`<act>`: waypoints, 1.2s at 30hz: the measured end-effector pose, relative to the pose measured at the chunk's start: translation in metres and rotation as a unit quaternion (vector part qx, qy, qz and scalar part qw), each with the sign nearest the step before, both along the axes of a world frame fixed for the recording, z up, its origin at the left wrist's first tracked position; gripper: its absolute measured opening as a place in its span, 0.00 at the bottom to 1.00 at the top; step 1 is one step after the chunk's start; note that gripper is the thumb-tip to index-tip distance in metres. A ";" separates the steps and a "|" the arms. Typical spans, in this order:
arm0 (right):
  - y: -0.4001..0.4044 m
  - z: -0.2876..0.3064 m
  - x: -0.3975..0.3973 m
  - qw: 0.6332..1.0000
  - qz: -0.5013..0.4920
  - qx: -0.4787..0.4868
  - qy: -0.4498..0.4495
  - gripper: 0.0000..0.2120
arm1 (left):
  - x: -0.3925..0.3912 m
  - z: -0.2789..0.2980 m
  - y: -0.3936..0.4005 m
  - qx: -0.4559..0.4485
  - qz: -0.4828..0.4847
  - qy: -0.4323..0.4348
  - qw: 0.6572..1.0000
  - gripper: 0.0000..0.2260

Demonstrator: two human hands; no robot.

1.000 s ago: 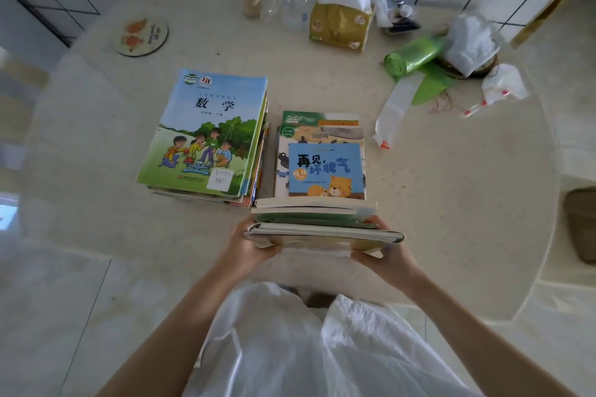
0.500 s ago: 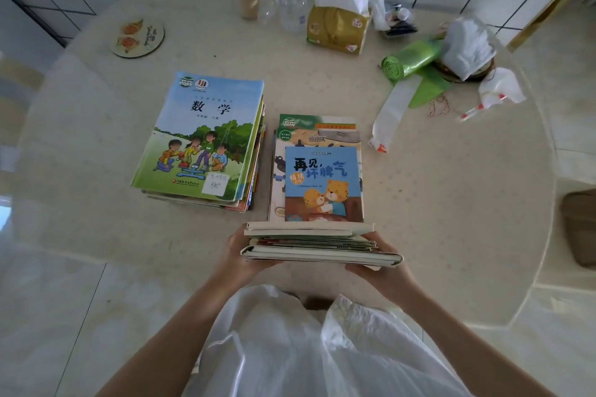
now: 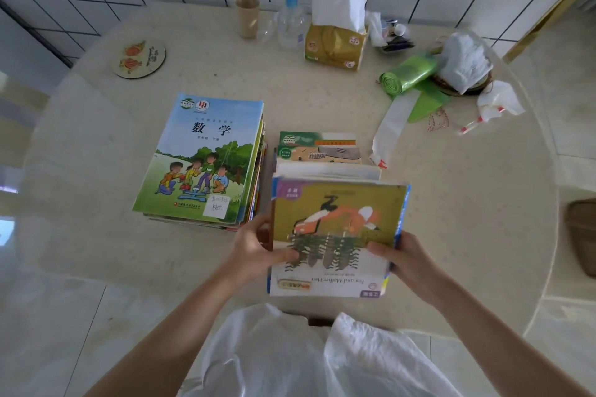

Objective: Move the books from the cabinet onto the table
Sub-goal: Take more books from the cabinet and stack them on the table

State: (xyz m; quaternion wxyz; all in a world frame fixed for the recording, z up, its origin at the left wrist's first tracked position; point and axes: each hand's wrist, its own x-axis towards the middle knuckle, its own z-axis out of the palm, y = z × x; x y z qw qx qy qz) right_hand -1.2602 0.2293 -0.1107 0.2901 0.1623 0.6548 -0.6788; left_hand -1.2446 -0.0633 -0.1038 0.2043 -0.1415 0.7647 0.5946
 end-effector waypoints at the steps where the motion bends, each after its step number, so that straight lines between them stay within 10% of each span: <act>1: 0.000 0.005 -0.007 1.000 -0.012 -0.013 -0.007 0.09 | -0.007 0.004 0.005 0.007 0.021 -0.003 1.000 0.22; 16: -0.029 -0.008 -0.108 0.993 -0.058 0.029 -0.095 0.15 | -0.075 -0.001 0.032 0.052 0.227 -0.166 0.958 0.12; 36: -0.045 -0.013 -0.111 0.986 -0.023 0.146 -0.078 0.15 | -0.070 0.000 0.036 -0.092 0.150 -0.140 0.974 0.14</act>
